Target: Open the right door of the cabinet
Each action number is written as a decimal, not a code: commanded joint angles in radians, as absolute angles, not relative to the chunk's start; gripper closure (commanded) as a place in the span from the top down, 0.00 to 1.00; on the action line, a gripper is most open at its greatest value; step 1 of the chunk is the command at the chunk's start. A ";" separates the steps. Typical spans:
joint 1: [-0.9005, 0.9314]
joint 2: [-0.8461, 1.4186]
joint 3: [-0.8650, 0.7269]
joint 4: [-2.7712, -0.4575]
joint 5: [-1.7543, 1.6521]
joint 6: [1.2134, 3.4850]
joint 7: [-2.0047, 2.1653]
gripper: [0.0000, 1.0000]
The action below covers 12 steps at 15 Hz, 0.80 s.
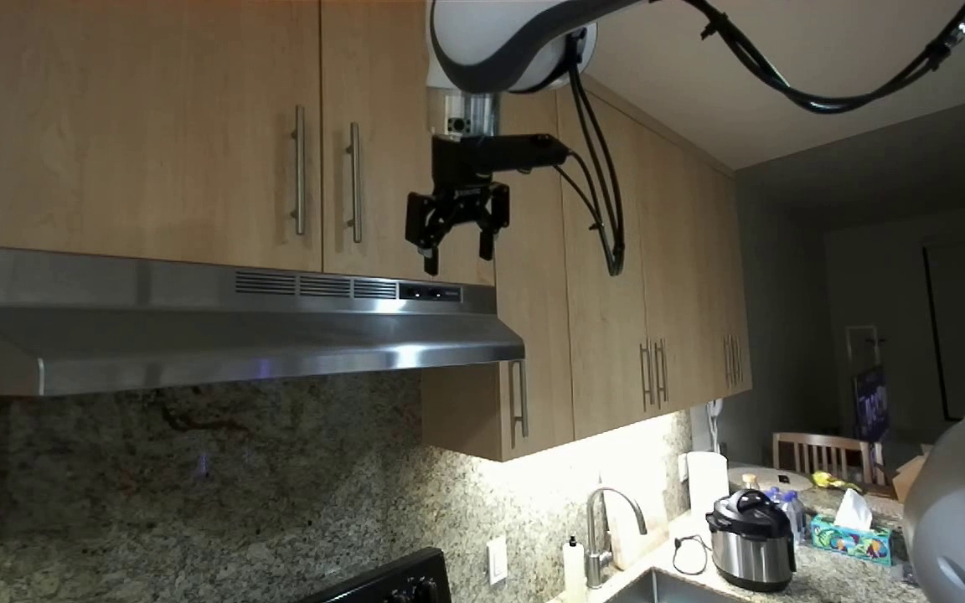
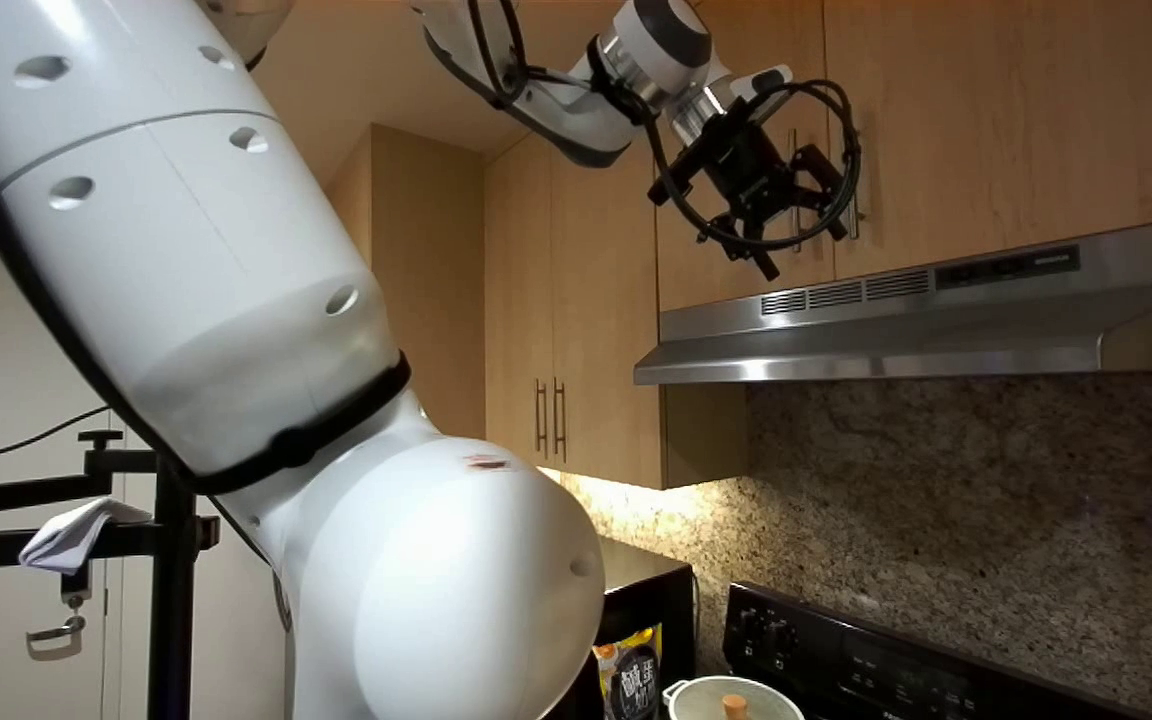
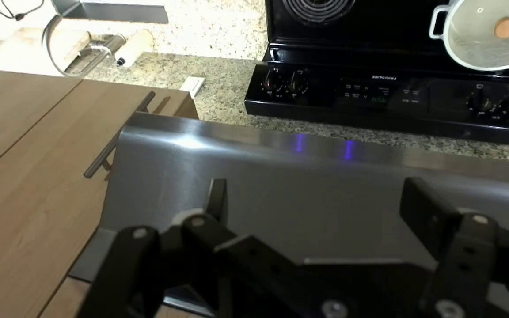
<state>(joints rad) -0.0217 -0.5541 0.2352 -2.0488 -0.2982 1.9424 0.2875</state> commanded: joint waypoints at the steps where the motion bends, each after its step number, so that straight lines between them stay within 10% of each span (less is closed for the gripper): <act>1: -0.043 -0.473 0.276 -1.949 -0.362 1.932 0.367 1.00; 12: -0.037 -0.396 0.291 -1.791 -0.447 2.248 0.501 1.00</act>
<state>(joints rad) -0.0331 -0.3997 0.2860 -1.7976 -0.4498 2.2540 0.5032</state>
